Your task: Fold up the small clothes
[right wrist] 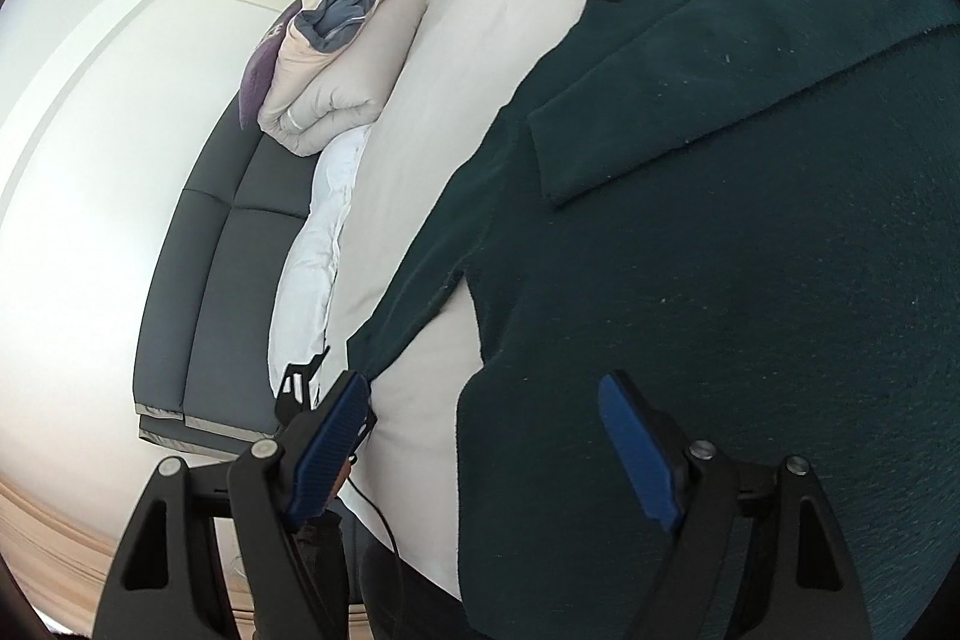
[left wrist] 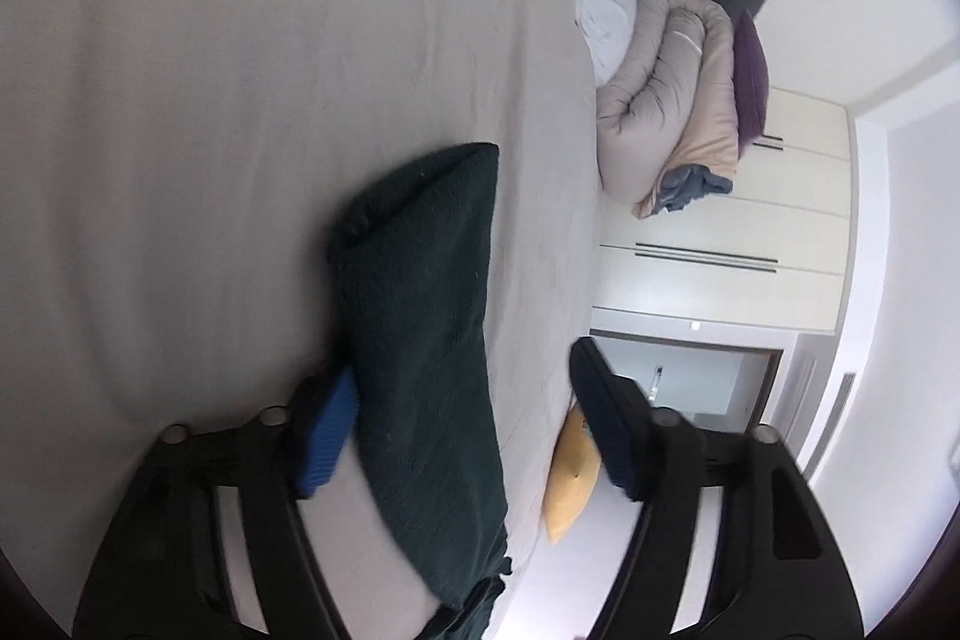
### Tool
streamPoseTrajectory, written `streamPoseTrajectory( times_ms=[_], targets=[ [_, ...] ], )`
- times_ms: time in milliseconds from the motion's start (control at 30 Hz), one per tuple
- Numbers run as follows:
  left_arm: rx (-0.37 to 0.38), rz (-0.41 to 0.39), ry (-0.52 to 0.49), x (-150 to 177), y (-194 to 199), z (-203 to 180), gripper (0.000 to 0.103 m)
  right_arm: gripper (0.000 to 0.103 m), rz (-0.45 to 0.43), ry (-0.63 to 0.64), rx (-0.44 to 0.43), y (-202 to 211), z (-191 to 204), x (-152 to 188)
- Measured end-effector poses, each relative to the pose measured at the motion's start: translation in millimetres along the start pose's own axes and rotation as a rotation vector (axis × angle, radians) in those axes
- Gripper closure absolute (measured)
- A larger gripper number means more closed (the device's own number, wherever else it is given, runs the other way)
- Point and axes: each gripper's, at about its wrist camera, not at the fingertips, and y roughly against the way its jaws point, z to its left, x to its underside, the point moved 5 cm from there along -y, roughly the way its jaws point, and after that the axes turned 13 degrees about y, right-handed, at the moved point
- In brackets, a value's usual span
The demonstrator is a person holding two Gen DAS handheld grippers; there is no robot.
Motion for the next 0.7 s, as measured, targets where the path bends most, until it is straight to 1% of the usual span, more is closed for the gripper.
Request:
streamPoseTrajectory(
  times_ms=[67,100,133,167,200,233,267,367,400,433,467,500,533,567,633,667,700],
  targets=[
    [-0.008,0.014,0.011,-4.9,-6.3,4.9,0.077,0.024,0.000,0.009,0.000,0.4,1.6,1.2],
    [-0.027,0.019,0.018,-7.4,-10.7,8.7,0.081,0.024,-0.001,0.014,0.002,-0.1,2.9,0.8],
    [-0.046,0.012,0.019,-9.3,-12.7,11.6,0.091,0.024,-0.002,0.018,0.006,-0.8,3.9,0.3],
    [-0.057,0.007,0.011,-10.2,-17.1,12.6,0.094,0.025,-0.003,0.024,0.013,-0.9,3.4,0.3],
    [-0.064,0.001,-0.015,-8.5,-17.3,10.2,0.095,0.026,-0.004,0.025,0.015,-0.4,2.0,0.4],
    [-0.069,-0.002,-0.060,-4.6,-18.3,3.6,0.095,0.028,-0.009,0.022,0.013,0.3,-0.4,0.1],
    [-0.079,-0.004,-0.129,2.4,-22.2,-8.0,0.095,0.028,-0.014,0.017,0.011,0.8,-2.9,0.1],
    [-0.101,0.010,-0.382,45.2,-29.3,-47.7,0.095,0.029,-0.028,-0.012,0.007,3.3,-14.8,-1.5],
    [-0.116,0.028,-0.529,75.0,-37.0,-66.2,0.095,0.029,-0.033,-0.022,0.004,4.4,-18.8,-2.4],
    [-0.127,0.039,-0.622,96.3,-39.8,-74.3,0.095,0.029,-0.037,-0.028,-0.001,5.5,-21.9,-3.8],
    [-0.140,0.060,-0.762,130.0,-46.5,-84.0,0.095,0.029,-0.044,-0.034,-0.007,7.4,-26.2,-6.7],
    [-0.152,0.096,-0.924,174.0,-53.6,-88.1,0.095,0.029,-0.049,-0.036,-0.009,8.5,-28.9,-9.7],
    [-0.168,0.134,-1.088,221.2,-60.2,-84.0,0.095,0.029,-0.057,-0.039,-0.011,9.9,-32.8,-14.6],
    [-0.180,0.156,-1.183,249.5,-61.4,-74.7,0.095,0.029,-0.063,-0.042,-0.011,10.6,-34.7,-18.2],
    [-0.223,0.222,-1.449,327.0,-70.9,-37.7,0.095,0.029,-0.069,-0.045,-0.013,9.9,-38.2,-28.4],
    [-0.238,0.233,-1.514,345.8,-71.4,-23.3,0.095,0.029,-0.061,-0.035,-0.012,6.4,-38.1,-35.2],
    [-0.264,0.246,-1.616,372.2,-75.3,1.5,0.095,0.029,-0.047,-0.024,-0.010,1.9,-37.2,-39.9]
  ],
)
